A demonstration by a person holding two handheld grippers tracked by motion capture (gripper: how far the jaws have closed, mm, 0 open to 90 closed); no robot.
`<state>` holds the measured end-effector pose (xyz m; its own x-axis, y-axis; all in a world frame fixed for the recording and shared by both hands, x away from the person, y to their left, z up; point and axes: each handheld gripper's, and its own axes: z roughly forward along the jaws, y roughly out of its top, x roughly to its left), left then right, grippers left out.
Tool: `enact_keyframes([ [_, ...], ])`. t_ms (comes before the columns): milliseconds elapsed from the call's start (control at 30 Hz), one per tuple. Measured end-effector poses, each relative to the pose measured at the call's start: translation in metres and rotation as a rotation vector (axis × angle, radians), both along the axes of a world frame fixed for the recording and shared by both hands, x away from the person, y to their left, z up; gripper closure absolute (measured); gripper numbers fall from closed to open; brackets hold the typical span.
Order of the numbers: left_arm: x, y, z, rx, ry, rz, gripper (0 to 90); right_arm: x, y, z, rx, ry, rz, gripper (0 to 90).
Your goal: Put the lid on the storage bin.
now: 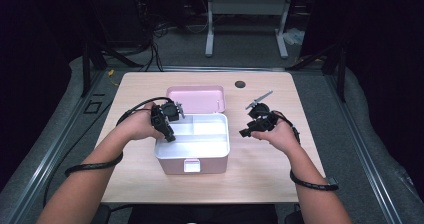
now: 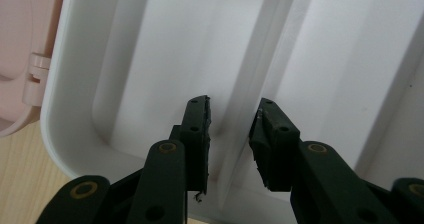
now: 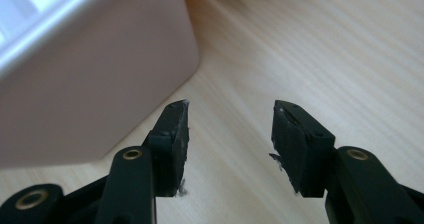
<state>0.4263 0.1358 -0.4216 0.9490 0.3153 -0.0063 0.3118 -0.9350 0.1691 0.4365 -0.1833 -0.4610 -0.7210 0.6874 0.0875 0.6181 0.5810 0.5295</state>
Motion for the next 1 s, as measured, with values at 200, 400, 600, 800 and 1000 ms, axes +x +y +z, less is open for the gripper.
enact_keyframes([
  [200, 0.000, 0.002, 0.000, -0.014, -0.004, 0.004, 68.3, 0.020, 0.015, 0.019, -0.016, -0.009, -0.013, 47.8],
  [400, 0.000, 0.001, 0.000, -0.010, 0.001, 0.000, 68.3, 0.045, 0.027, 0.033, 0.007, -0.005, -0.060, 47.9],
  [600, 0.001, -0.002, 0.000, 0.013, 0.005, -0.009, 68.3, 0.062, 0.042, 0.040, 0.080, 0.011, -0.086, 48.5],
  [800, 0.001, 0.000, 0.000, 0.002, 0.002, -0.002, 68.3, 0.087, 0.062, 0.034, 0.017, -0.003, -0.165, 52.0],
  [1000, 0.000, 0.000, 0.000, -0.002, 0.002, -0.003, 68.3, 0.109, 0.073, 0.026, 0.015, -0.009, -0.248, 56.7],
])
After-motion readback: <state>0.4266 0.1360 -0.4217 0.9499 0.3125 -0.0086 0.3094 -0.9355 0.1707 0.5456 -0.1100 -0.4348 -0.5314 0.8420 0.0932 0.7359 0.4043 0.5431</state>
